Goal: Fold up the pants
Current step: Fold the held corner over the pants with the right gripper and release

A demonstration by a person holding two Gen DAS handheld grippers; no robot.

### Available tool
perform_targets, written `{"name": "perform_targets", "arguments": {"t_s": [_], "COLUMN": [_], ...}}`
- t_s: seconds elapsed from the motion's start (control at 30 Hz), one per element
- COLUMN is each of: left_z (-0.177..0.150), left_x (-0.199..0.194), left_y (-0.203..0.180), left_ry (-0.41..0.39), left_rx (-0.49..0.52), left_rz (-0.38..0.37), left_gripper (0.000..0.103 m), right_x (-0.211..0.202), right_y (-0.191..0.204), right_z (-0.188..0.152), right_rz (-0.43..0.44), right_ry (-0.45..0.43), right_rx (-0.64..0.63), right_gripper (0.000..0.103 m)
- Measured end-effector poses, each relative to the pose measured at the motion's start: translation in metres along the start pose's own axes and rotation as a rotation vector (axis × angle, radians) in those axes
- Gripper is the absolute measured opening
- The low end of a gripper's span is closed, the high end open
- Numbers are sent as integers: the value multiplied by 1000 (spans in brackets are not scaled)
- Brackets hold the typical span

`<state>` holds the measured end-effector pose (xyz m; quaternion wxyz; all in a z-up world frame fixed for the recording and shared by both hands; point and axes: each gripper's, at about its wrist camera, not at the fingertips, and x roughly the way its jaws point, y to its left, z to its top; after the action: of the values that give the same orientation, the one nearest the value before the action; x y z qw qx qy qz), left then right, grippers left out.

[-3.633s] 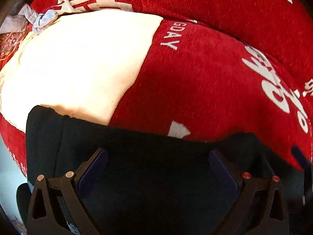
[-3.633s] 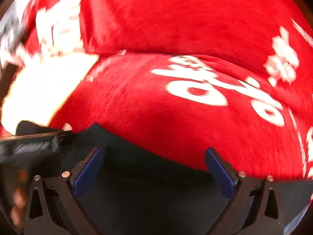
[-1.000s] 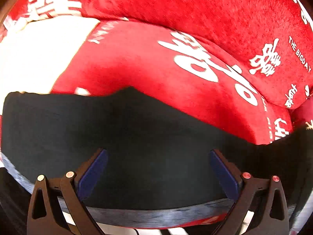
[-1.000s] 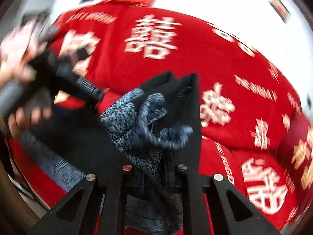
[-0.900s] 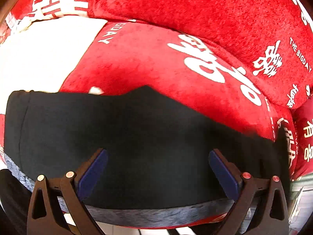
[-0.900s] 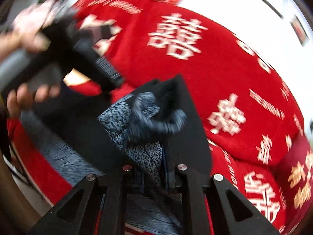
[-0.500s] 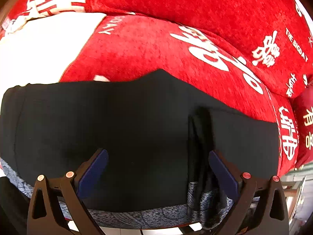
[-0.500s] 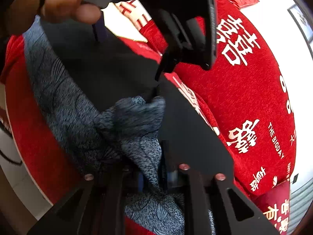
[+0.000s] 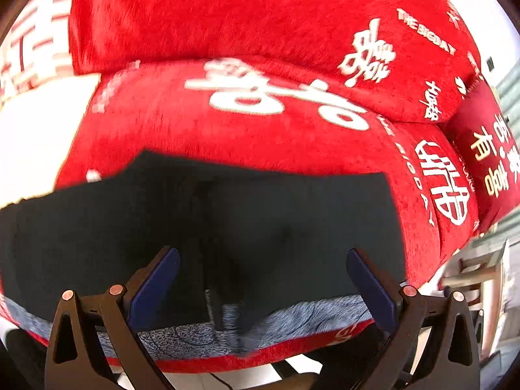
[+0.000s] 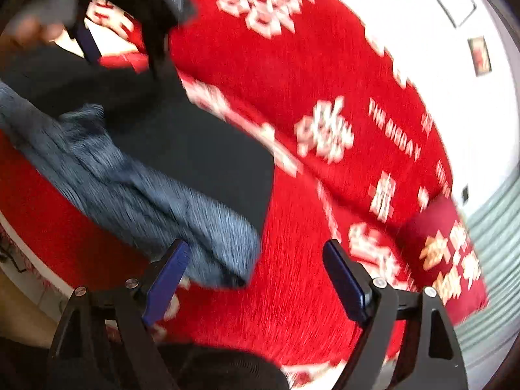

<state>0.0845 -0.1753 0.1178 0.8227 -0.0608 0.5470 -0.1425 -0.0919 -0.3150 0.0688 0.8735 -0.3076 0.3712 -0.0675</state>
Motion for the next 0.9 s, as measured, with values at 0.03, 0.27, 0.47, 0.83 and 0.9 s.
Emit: {"name": "perform_targets", "arguments": {"t_s": [0.03,0.27,0.47,0.83,0.9], "left_z": [3,22,-3,-21,-21], "left_x": [-5,-17,60,60,47], "left_y": [-3,0,-26,-29,-27], "left_ry": [-17,-19,143,117,74], "left_rx": [3,-75,20,86,77], "left_rz": [25,-61,-18,85,89], "left_gripper": [103,103,103,103,103], "right_x": [1,27,46,66,49], "right_y": [1,15,-10,-70,-82], "right_z": [-1,10,15,-11,-12], "right_rz": [4,23,-6,127,186], "right_ry": [0,52,111,359,326], "right_rx": [-3,-27,91,341,393], "right_gripper": [87,87,89,93,93]}}
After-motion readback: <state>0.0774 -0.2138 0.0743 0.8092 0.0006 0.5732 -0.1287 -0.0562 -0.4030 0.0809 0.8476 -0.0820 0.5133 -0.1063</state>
